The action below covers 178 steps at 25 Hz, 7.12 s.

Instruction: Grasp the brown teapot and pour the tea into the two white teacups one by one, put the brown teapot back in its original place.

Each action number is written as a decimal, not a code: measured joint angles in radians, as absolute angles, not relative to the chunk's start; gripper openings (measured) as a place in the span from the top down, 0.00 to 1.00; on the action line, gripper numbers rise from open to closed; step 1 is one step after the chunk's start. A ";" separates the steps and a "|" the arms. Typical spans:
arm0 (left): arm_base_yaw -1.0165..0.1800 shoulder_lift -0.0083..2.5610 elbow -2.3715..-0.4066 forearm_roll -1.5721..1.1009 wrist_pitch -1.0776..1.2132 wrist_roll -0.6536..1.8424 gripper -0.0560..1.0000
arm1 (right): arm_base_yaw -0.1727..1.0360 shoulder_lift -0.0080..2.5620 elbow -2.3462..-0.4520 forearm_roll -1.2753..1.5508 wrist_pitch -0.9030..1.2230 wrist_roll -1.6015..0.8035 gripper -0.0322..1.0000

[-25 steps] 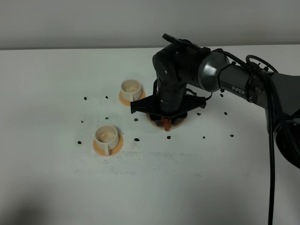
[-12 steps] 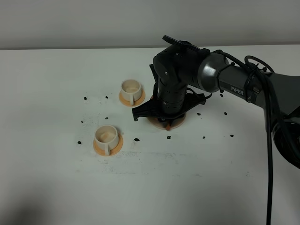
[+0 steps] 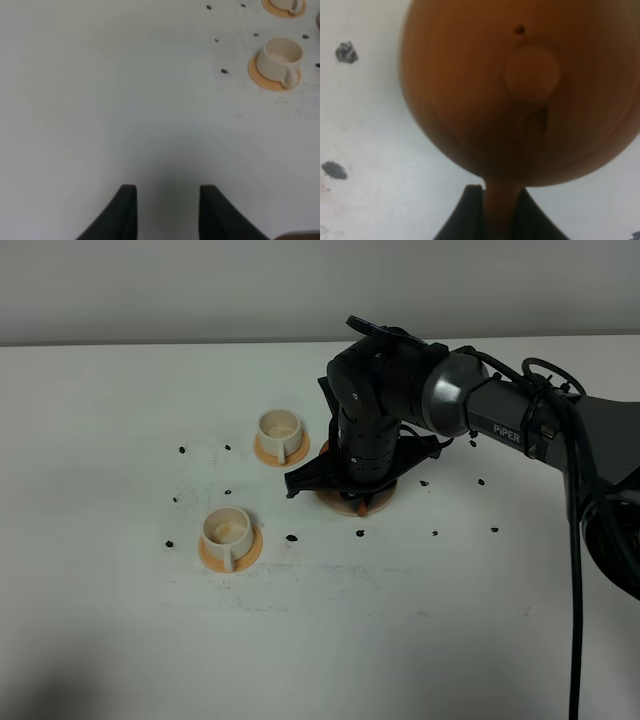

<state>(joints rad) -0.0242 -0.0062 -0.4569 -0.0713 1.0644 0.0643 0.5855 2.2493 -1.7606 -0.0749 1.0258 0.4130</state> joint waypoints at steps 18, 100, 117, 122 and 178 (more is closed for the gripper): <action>-0.024 -0.006 -0.457 -0.070 1.064 0.063 0.68 | 0.564 2.216 -1.681 -0.071 0.936 0.383 0.89; -0.024 -0.006 -0.457 -0.070 1.064 0.065 0.67 | 0.601 1.949 -1.314 -0.201 0.329 0.176 0.89; -0.024 -0.006 -0.457 -0.070 1.064 0.065 0.68 | 0.581 1.976 -1.381 -0.409 0.392 0.152 0.89; -0.024 -0.006 -0.457 -0.070 1.064 0.065 0.68 | 0.581 2.007 -1.381 -0.436 0.392 0.152 0.89; -0.024 -0.006 -0.457 -0.070 1.064 0.065 0.68 | 0.546 2.099 -1.381 -0.834 0.362 0.140 0.89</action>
<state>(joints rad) -0.0242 -0.0062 -0.4569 -0.0703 1.0636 0.0650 0.5458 2.0985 -1.3814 -0.8339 0.3620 0.1400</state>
